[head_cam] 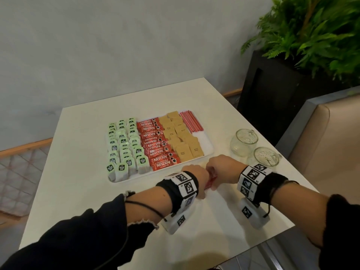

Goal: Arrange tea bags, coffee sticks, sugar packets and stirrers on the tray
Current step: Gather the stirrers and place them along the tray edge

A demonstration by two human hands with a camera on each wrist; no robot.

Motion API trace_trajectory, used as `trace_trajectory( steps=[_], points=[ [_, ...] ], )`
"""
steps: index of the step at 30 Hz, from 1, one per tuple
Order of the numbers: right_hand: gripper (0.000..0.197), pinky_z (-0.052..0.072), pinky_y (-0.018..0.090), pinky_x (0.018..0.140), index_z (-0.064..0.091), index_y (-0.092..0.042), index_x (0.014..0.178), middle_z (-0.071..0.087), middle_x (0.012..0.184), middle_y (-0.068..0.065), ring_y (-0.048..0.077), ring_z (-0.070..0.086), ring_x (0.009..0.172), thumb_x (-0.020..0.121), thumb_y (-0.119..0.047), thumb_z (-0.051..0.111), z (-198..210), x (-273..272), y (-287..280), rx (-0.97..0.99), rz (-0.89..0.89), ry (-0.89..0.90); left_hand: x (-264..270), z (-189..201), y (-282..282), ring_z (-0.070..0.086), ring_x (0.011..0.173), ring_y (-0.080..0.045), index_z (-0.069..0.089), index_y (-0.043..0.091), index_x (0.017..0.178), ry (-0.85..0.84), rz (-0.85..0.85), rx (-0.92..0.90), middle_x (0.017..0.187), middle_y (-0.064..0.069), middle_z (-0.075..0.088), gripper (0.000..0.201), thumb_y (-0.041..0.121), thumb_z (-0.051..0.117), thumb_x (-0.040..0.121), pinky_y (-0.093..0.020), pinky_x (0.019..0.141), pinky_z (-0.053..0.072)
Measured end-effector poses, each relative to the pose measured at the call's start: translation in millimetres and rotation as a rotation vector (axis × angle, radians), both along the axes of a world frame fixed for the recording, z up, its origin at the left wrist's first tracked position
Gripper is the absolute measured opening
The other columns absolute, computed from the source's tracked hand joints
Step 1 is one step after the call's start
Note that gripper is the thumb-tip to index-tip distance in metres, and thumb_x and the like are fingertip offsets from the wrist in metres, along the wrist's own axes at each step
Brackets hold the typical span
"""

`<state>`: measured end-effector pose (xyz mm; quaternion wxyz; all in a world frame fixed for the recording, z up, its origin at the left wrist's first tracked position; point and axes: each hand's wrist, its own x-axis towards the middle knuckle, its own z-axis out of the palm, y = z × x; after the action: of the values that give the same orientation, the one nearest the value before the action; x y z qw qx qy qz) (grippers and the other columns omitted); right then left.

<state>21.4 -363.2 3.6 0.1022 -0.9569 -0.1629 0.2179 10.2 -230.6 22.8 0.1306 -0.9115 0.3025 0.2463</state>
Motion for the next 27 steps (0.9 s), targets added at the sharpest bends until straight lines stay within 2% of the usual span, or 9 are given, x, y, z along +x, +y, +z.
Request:
trace_trajectory(
  steps=[3,7,10,14,17,19,23,25,27],
  points=[
    [0.033,0.031,0.013,0.054,0.071,-0.019,0.093,0.055,0.073,-0.013,0.008,0.051,0.069,0.065,-0.029,0.086,-1.6,-1.1,-1.0,0.022,-0.031,0.027,0.4,-0.6,-1.2,0.053,0.076,-0.022,0.062,0.008,0.114,0.006,-0.001,0.028,0.089,-0.004,0.054,0.034,0.029,0.067,0.087,-0.031,0.064,0.042],
    [0.031,0.037,0.014,0.057,0.074,-0.021,0.094,0.067,0.082,-0.007,0.009,0.055,0.072,0.067,-0.033,0.084,-3.0,-6.5,-5.1,0.045,-0.060,0.050,0.5,-2.9,-0.6,0.053,0.075,-0.022,0.061,0.007,0.115,0.005,0.001,0.014,0.088,-0.005,0.053,0.032,0.025,0.066,0.089,-0.031,0.064,0.043],
    [0.027,0.041,0.017,0.061,0.075,-0.021,0.090,0.069,0.081,-0.005,0.009,0.056,0.071,0.068,-0.034,0.084,-4.4,-9.9,-6.1,0.076,-0.070,0.073,-0.5,-4.5,0.3,0.053,0.073,-0.022,0.062,0.007,0.113,0.012,0.013,0.010,0.085,-0.004,0.053,0.031,0.026,0.066,0.089,-0.031,0.063,0.042],
    [0.021,0.043,0.020,0.064,0.075,-0.021,0.091,0.071,0.083,-0.002,0.009,0.056,0.069,0.075,-0.033,0.078,-6.8,-15.2,-3.8,0.074,-0.069,0.088,0.4,-2.3,3.6,0.049,0.060,-0.018,0.063,0.008,0.106,0.029,0.019,-0.001,0.068,0.000,0.047,0.026,0.027,0.065,0.089,-0.026,0.051,0.038],
    [0.022,0.041,0.021,0.064,0.075,-0.020,0.093,0.070,0.083,-0.002,0.012,0.057,0.070,0.077,-0.034,0.075,-10.9,-19.7,-1.0,0.066,-0.063,0.065,1.0,-2.6,5.4,0.052,0.064,-0.019,0.064,0.010,0.098,0.029,0.030,-0.028,0.064,0.001,0.046,0.020,0.027,0.065,0.088,-0.024,0.046,0.035],
    [0.023,0.039,0.021,0.062,0.074,-0.019,0.095,0.071,0.086,-0.001,0.012,0.056,0.071,0.079,-0.035,0.074,-12.2,-20.2,0.1,0.061,-0.055,0.050,1.6,-4.4,8.7,0.054,0.069,-0.021,0.060,0.012,0.092,0.032,0.047,-0.054,0.067,0.001,0.049,0.016,0.027,0.064,0.088,-0.025,0.050,0.037],
    [0.017,0.044,0.020,0.061,0.072,-0.020,0.089,0.067,0.076,-0.004,0.011,0.058,0.066,0.080,-0.034,0.075,-6.4,-14.4,-2.5,0.095,-0.086,0.077,1.1,-10.5,15.1,0.054,0.077,-0.022,0.059,0.009,0.114,0.090,0.067,-0.107,0.094,-0.008,0.060,0.024,0.023,0.050,0.097,-0.030,0.065,0.040],
    [0.010,0.053,0.027,0.064,0.071,-0.023,0.082,0.071,0.075,-0.002,0.009,0.063,0.059,0.080,-0.031,0.075,1.3,-9.4,-4.0,0.140,-0.112,0.132,-0.7,-11.1,15.9,0.052,0.081,-0.022,0.057,0.006,0.119,0.132,0.118,-0.127,0.101,-0.011,0.060,0.027,0.019,0.041,0.101,-0.030,0.069,0.039],
    [0.005,0.053,0.027,0.062,0.072,-0.026,0.080,0.072,0.075,-0.001,0.006,0.061,0.054,0.079,-0.027,0.076,10.0,-2.6,-4.4,0.176,-0.105,0.132,-0.4,-8.5,17.2,0.049,0.084,-0.021,0.054,0.002,0.120,0.198,0.164,-0.172,0.101,-0.011,0.059,0.027,0.014,0.037,0.104,-0.027,0.070,0.039]
  ],
)
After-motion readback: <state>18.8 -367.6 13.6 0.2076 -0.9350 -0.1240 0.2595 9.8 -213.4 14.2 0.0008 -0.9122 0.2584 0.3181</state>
